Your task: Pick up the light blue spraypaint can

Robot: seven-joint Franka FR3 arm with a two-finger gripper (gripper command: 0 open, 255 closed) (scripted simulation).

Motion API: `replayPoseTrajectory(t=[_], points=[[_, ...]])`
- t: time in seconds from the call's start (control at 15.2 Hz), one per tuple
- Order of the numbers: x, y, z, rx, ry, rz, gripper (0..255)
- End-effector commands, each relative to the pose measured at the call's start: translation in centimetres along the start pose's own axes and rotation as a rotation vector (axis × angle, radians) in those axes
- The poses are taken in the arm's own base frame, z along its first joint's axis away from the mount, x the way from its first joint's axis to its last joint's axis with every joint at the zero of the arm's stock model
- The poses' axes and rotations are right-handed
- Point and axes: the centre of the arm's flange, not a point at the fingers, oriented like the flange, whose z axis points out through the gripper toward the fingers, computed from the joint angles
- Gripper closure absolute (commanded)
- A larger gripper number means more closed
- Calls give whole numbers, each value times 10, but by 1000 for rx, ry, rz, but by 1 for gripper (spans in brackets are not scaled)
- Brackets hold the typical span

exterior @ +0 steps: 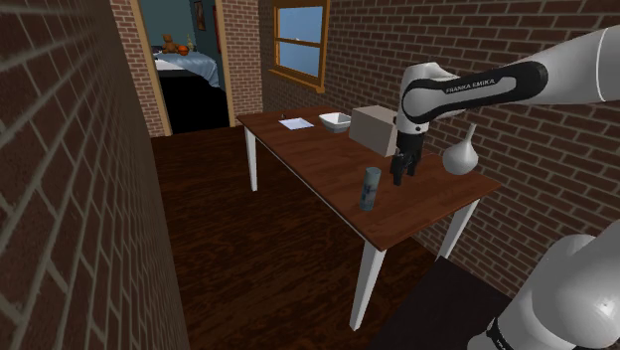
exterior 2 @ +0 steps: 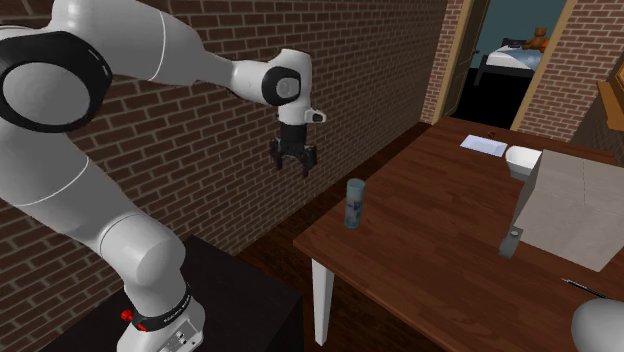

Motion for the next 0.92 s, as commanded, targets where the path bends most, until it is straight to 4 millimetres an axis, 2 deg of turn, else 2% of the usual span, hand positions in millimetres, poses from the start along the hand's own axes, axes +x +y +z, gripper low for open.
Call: replayPoseTrajectory(t=[0.0,0.86], points=[[20,14,10,-4,9,4,0],[142,112,55,-23,65,32,0]])
